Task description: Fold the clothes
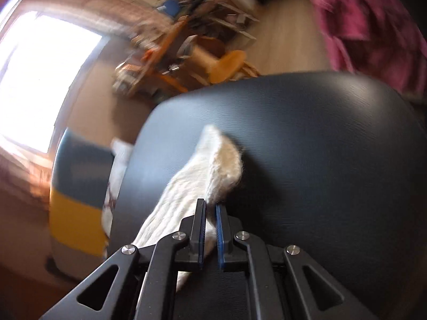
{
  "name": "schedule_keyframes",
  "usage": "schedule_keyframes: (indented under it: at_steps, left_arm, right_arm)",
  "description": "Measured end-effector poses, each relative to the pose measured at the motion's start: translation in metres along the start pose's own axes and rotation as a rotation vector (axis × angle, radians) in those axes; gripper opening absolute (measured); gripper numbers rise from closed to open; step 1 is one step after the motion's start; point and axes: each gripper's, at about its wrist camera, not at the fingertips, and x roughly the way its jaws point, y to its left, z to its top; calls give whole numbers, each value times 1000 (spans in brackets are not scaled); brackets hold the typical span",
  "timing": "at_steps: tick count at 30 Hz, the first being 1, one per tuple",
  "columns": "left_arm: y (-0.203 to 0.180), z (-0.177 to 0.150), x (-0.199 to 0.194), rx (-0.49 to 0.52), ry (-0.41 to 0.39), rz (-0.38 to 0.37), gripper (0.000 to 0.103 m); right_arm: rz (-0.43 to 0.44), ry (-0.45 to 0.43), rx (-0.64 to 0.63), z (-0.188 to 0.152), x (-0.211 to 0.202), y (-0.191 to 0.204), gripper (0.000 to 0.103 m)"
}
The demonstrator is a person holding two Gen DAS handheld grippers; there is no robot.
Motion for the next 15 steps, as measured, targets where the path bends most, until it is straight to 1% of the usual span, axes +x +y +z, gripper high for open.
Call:
schedule_keyframes:
  at_steps: [3, 5, 6, 7, 10, 11, 13, 15]
  left_arm:
    - [-37, 26, 21, 5, 65, -100, 68]
    - [-63, 43, 36, 9, 111, -166, 70]
    - [-77, 51, 46, 14, 143, -202, 70]
    - [-90, 58, 60, 12, 171, -221, 70]
    - [-126, 75, 102, 21, 240, -229, 71]
    - [-134, 79, 116, 7, 258, -230, 71]
    - [-149, 86, 144, -5, 312, -260, 71]
    - [-159, 91, 166, -21, 333, -233, 71]
  right_arm:
    - [39, 8, -189, -10, -2, 35, 6]
    - [29, 21, -350, -27, -3, 56, 6]
    - [25, 38, -408, -34, 0, 63, 6]
    - [18, 60, -451, -41, 4, 66, 6]
    - [7, 99, -508, -53, 14, 66, 6]
    - [14, 100, -494, -53, 13, 64, 6]
    - [28, 102, -466, -53, 9, 59, 6]
    - [41, 105, -439, -52, 6, 54, 6]
